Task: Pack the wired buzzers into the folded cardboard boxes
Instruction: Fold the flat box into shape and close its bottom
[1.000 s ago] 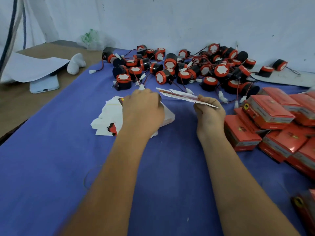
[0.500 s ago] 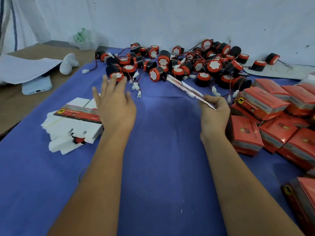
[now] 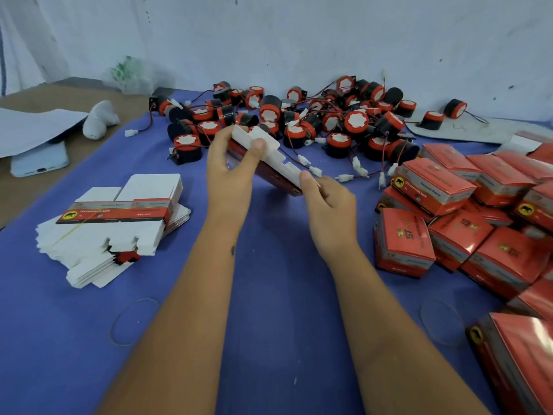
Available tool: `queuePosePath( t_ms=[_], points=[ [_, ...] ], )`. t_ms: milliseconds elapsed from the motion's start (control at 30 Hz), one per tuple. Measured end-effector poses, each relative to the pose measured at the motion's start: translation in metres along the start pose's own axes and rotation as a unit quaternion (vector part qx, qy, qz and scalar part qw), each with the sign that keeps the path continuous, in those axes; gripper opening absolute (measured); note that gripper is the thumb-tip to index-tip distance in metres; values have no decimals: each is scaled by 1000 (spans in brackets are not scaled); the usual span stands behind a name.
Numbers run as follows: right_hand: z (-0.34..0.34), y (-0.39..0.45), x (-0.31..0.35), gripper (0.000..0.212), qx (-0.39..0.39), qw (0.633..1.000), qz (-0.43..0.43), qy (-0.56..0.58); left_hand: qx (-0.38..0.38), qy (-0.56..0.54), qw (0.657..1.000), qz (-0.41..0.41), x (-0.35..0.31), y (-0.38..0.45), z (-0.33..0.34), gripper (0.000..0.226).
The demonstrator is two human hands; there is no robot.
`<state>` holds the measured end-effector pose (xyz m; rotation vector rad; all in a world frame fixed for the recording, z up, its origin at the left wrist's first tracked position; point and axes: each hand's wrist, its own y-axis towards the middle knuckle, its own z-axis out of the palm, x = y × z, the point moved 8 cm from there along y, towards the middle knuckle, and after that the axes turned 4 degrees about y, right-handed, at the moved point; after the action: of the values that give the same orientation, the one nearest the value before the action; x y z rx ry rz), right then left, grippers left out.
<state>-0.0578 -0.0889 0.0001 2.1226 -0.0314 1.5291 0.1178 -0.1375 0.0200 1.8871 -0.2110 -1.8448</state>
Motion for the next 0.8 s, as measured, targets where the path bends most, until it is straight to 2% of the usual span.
queuePosePath(
  t_ms=[100, 167, 233, 367, 433, 500, 567, 633, 733, 800],
  points=[
    [-6, 2, 6, 28, -44, 998, -45, -19, -8, 14, 999, 35, -6, -2, -4, 18],
    [-6, 1, 10, 15, -35, 996, -67, -38, -9, 21, 998, 52, -8, -5, -4, 20],
    [-3, 1, 11, 25, -8, 995, -71, -74, 3, 23, 998, 56, -8, -8, -3, 26],
    [0, 5, 8, 19, 28, 988, -68, -134, 51, 50, 994, 82, -9, -12, 3, 32],
    [-5, 8, 5, 30, 6, 983, -52, -178, 90, 69, 986, 125, -13, -18, 9, 36],
    [-17, 10, 4, 38, -54, 980, -31, -187, 139, 89, 975, 147, -13, -24, 17, 39],
    [-32, 11, -1, 38, -121, 986, 11, -114, 190, 103, 966, 141, -11, -28, 25, 47],
    [-44, 11, -13, 38, -174, 981, 80, 15, 237, 133, 950, 153, -11, -36, 34, 59],
    [-49, 9, -34, 36, -217, 942, 178, 183, 301, 162, 929, 145, -12, -48, 47, 68],
    [-46, 8, -39, 36, -222, 922, 202, 246, 314, 125, 935, 104, -18, -47, 55, 78]
  ],
)
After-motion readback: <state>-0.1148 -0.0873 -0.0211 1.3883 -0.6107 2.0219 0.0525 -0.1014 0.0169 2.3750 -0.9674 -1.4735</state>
